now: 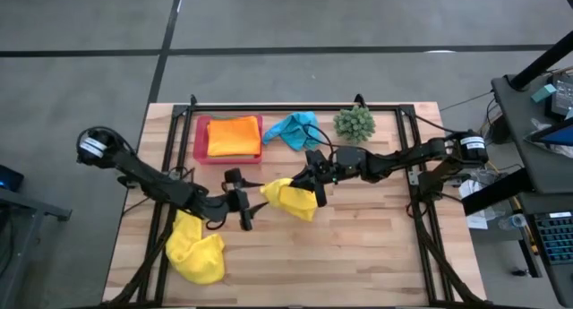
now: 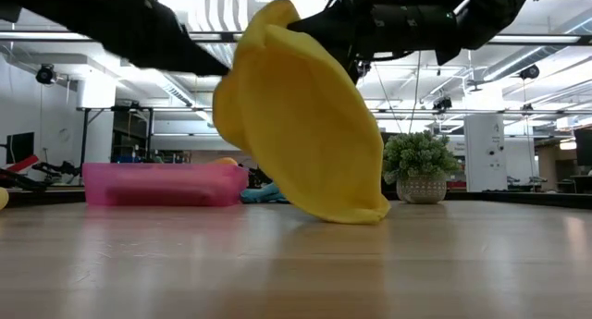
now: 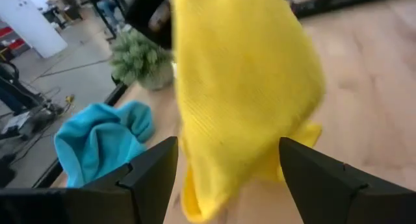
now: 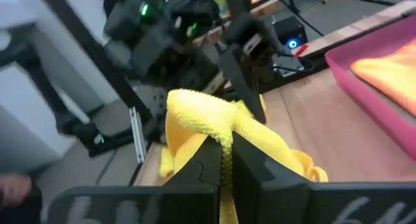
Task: Fold microfiber towels
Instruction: Fold the right yellow towel
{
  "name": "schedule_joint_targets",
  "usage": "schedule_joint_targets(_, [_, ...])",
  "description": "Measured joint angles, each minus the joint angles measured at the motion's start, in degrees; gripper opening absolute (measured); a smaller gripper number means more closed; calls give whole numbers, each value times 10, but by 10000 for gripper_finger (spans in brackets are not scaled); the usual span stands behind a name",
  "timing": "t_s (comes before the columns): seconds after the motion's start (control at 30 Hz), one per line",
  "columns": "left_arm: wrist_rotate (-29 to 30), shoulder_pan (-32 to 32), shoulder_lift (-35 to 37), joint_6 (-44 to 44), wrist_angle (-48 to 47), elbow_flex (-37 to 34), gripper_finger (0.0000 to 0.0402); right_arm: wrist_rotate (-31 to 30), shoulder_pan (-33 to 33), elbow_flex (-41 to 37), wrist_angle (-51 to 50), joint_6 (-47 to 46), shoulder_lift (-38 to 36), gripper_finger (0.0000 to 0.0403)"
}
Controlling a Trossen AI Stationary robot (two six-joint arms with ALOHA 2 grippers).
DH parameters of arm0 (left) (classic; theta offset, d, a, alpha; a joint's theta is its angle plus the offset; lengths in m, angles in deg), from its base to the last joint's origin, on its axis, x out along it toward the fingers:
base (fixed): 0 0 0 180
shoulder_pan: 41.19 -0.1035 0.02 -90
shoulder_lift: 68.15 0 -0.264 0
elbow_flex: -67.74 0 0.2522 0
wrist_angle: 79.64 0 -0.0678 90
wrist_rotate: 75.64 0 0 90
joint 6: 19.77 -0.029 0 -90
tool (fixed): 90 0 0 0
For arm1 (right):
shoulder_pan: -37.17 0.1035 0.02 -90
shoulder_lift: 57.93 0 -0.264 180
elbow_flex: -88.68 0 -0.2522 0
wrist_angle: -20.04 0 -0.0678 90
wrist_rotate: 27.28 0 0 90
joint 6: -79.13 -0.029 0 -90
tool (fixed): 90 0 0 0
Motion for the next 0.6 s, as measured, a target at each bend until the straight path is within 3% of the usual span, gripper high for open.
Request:
schedule_joint_targets(0.3, [23, -17, -65, 4, 19, 3, 237, -10, 0, 0, 7, -8, 0, 9])
schedule_joint_targets(0.6, [37, -15, -51, 2, 33, 4, 210, -12, 0, 0, 1, 0, 0, 9])
